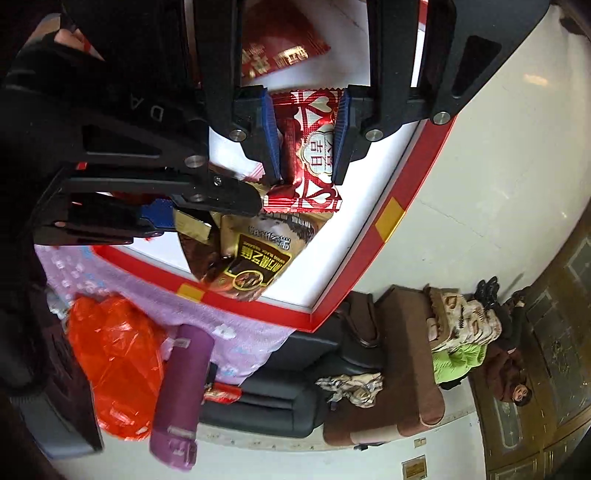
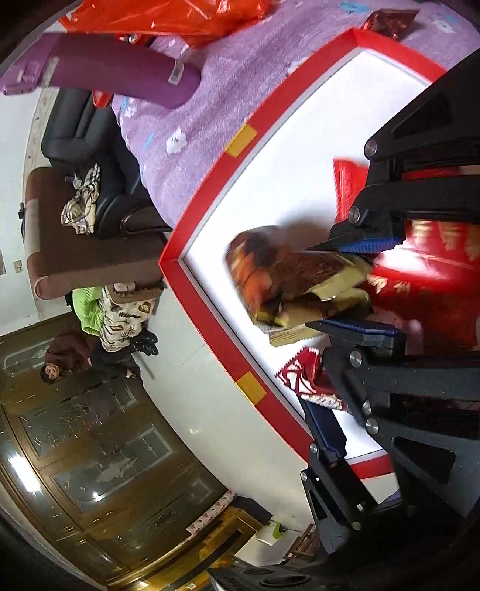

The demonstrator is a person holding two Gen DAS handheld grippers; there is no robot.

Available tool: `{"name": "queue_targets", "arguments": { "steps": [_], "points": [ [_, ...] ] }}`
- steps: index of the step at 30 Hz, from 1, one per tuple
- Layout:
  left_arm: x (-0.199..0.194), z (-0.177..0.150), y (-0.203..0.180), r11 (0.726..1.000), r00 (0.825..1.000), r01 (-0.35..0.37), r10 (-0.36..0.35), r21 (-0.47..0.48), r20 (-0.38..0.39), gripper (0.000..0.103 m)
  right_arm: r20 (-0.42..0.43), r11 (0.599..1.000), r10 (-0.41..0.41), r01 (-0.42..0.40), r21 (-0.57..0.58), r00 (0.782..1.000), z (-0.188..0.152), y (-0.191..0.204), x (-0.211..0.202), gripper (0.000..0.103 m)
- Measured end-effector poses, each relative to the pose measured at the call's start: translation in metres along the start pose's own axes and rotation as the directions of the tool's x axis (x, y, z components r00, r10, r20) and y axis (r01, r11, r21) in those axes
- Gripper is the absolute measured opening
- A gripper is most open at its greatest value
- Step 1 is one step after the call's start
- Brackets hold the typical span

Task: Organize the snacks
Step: 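Carry the candy bar and brown bag over the tray box and release both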

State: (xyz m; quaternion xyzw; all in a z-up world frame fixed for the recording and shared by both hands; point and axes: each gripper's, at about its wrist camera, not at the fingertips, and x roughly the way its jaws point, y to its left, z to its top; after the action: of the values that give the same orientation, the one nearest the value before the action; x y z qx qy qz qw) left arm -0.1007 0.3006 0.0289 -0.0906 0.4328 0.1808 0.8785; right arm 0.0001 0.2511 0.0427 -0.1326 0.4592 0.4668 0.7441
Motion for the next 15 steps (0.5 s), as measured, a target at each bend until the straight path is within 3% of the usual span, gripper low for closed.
{"name": "queue_targets", "arguments": {
  "steps": [6,8,9,12,13,15],
  "points": [
    [0.008,0.010,-0.003,0.999,0.999,-0.028,0.027,-0.017,-0.027,0.031,-0.017,0.997,0.063,-0.062,0.050,0.998,0.007,-0.012,0.014,0.032],
    [0.004,0.010,-0.005,0.997,0.996,-0.082,0.081,-0.016,-0.028,0.055,-0.004,0.995,0.084,-0.084,0.061,0.996,0.006,-0.017,0.008,0.035],
    [0.001,0.009,-0.005,0.994,0.994,-0.106,0.106,-0.017,-0.018,0.059,0.009,0.992,0.102,-0.103,0.079,0.995,0.004,-0.023,0.000,0.038],
    [-0.020,0.005,-0.009,0.988,0.987,-0.152,0.153,-0.012,0.043,0.071,0.099,0.978,0.158,-0.170,0.121,0.982,-0.001,-0.044,-0.037,0.044],
    [-0.026,0.004,-0.012,0.987,0.985,-0.160,0.160,-0.003,0.057,0.077,0.136,0.977,0.158,-0.175,0.123,0.978,-0.003,-0.051,-0.051,0.048],
    [-0.038,0.004,-0.022,0.984,0.981,-0.174,0.171,0.031,0.092,0.079,0.230,0.977,0.133,-0.167,0.135,0.964,-0.013,-0.072,-0.090,0.059]
  ]
}}
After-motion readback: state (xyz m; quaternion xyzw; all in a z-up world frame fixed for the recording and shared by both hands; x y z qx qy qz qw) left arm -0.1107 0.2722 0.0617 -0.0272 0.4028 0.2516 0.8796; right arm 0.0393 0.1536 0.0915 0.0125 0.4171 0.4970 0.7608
